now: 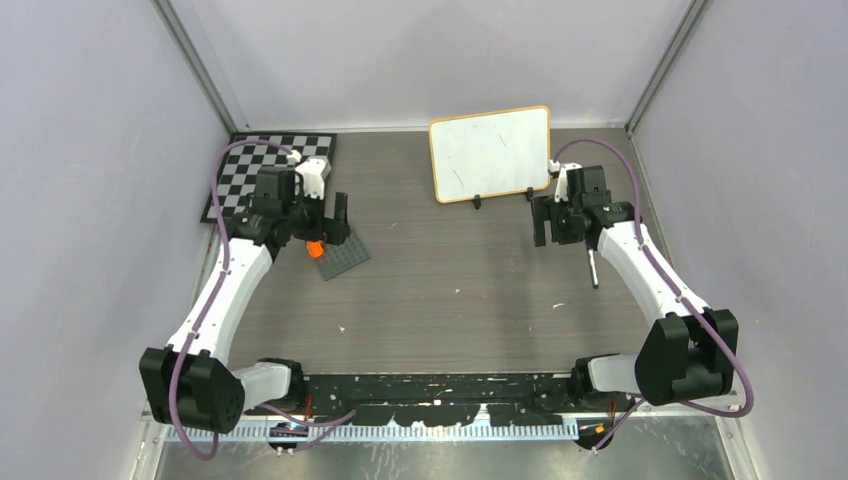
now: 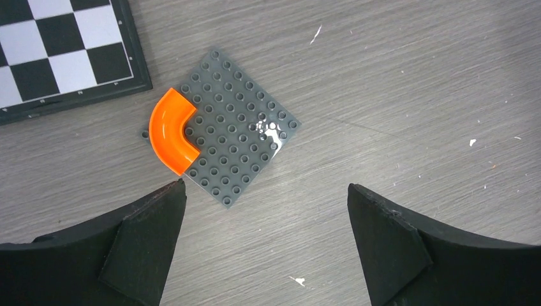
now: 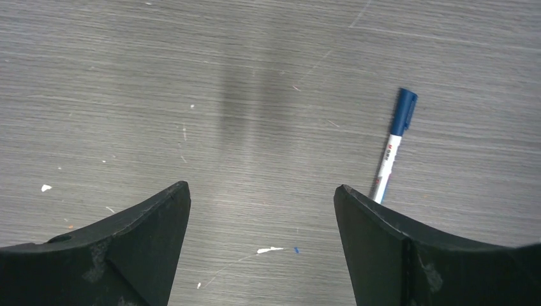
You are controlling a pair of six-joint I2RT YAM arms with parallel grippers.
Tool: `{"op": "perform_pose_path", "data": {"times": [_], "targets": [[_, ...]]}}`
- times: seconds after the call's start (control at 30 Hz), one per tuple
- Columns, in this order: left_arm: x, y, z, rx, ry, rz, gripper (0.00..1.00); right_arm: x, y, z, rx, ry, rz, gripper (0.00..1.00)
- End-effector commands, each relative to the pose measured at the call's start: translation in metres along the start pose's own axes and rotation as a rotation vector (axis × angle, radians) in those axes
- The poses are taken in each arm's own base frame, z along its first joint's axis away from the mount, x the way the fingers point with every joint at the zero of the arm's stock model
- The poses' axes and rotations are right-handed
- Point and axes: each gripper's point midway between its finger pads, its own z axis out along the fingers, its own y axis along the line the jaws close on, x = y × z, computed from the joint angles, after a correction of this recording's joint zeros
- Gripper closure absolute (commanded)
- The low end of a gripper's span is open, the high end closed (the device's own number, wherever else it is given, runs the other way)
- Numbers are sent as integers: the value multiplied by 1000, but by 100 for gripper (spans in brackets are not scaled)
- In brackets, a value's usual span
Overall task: Write a sentence on the whiteboard
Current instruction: Pick up the whiteboard marker from the center of the board.
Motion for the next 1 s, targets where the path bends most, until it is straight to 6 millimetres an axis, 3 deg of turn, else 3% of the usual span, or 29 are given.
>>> {"op": "perform_pose_path", "data": {"times": [0.0, 0.13, 0.27, 0.4, 0.6, 0.73, 0.97], "targets": [[4, -3, 6, 30, -1, -15, 0, -2, -28, -8, 88, -10, 28, 13], [10, -4, 14, 40, 21, -19, 0, 9, -40, -7, 88, 28, 65, 13], [13, -4, 17, 48, 11, -16, 0, 16, -39, -7, 79, 28, 66, 13], [17, -12, 15, 100, 37, -27, 0, 31, -38, 6, 75, 78, 80, 13], [18, -18, 12, 147, 30, -27, 0, 39, -47, 7, 77, 117, 118, 13], [18, -8, 12, 109, 10, -21, 0, 40, -54, 6, 89, 136, 147, 13], [15, -13, 11, 147, 10, -31, 0, 51, -85, 11, 169, 189, 169, 15]]}}
